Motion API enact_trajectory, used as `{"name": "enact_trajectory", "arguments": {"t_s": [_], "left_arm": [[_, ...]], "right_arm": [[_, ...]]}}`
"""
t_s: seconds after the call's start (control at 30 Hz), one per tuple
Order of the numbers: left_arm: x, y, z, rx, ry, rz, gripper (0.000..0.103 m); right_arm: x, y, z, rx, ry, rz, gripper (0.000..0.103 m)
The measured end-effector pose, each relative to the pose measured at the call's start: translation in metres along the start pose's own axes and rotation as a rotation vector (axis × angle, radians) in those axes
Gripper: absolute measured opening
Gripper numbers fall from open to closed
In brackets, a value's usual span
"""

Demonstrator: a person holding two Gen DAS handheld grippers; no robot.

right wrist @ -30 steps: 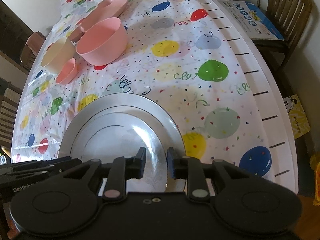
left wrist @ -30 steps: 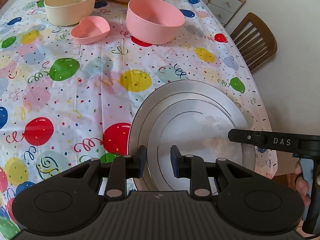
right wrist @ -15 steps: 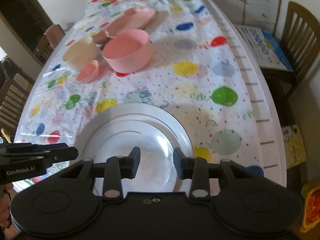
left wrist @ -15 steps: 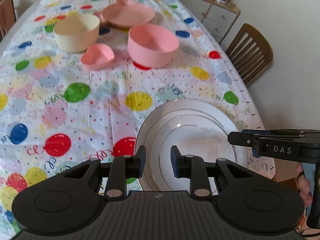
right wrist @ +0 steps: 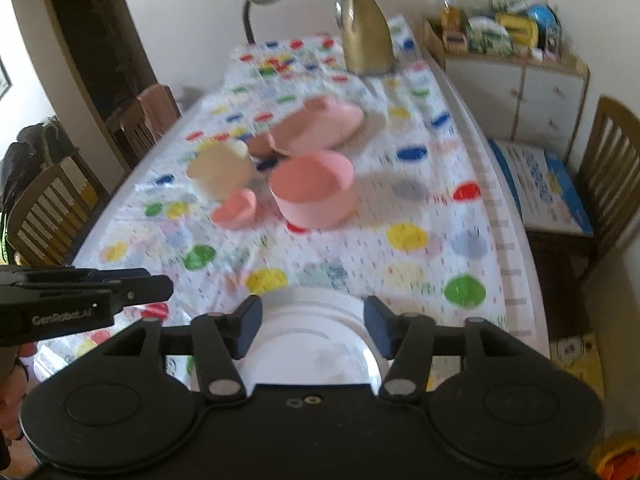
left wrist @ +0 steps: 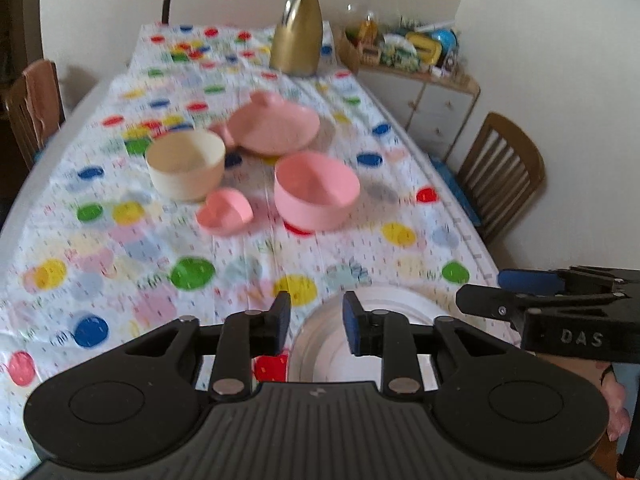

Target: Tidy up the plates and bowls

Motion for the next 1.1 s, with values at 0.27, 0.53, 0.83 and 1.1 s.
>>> {"name": "enact_trajectory", "arguments": {"t_s": [0.27,0.53,0.83,1.1], "left_arm": [[0.024,0.019,-0.007,0.083,-0.043,0.102,0.07],[0.052,0.008,-0.029,0.12,-0.079,0.146,0.082],[0.104,-0.033,-0.062,0.129,-0.122,0.141,0.082],[0.15,-0.09,-0.092,0.136,-0.165,0.11,0.082]], "right_arm": [[0.021,0.016,-0.022,0.009,0.052,0.105,0.086],[0.047,0.01,-0.038,-0.058,0.082,0.233,0.103],[0.095,-0.034,-0.042,-0.152,0.054,0.218,0.103],[0.137,-0.089,-0.035,-0.251,0.002,0.174,0.103]]}}
Point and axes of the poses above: each gripper's, at about its wrist camera, not at the fingertips, and y roughly against the way its jaws point, z to its right, x to its top, the point moved 4 cm from there along -y, roughly the way its jaws point, and after that the axes turned 8 degrees about -y, right-handed, at the moved point
